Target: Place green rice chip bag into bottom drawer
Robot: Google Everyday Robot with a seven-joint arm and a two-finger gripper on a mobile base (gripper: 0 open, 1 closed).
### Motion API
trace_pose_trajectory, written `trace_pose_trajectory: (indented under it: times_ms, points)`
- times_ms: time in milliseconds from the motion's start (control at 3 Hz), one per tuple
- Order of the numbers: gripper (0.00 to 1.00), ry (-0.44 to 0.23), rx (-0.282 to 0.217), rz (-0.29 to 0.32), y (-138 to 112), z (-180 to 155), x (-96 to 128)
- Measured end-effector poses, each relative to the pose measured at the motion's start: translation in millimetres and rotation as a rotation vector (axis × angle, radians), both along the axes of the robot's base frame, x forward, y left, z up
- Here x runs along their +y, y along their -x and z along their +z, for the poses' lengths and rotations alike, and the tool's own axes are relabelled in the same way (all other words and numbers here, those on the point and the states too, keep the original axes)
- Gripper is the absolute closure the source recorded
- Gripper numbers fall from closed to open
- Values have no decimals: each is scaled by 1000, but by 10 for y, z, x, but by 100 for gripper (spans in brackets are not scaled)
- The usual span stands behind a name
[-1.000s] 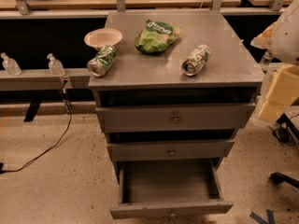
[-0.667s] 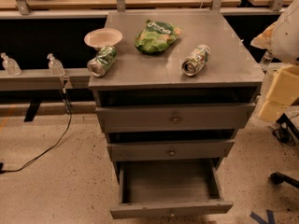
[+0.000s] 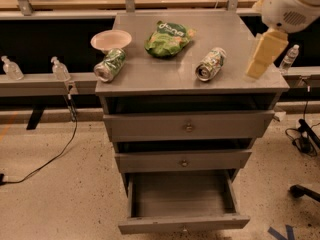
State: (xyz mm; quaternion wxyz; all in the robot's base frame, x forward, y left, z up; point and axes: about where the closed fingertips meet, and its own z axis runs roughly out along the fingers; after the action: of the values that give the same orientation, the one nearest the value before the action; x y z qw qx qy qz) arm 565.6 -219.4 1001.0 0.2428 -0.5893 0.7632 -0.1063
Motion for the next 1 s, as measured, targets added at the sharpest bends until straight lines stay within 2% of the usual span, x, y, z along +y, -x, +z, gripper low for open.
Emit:
trace_pose_trajectory:
  times_ms: [333,667,1000]
  points:
    - [0,-81,-149,17,-832,100,251]
    - [0,-80,-147,17,-828,96,252]
    - [0,-83,-165,18,-986,23,319]
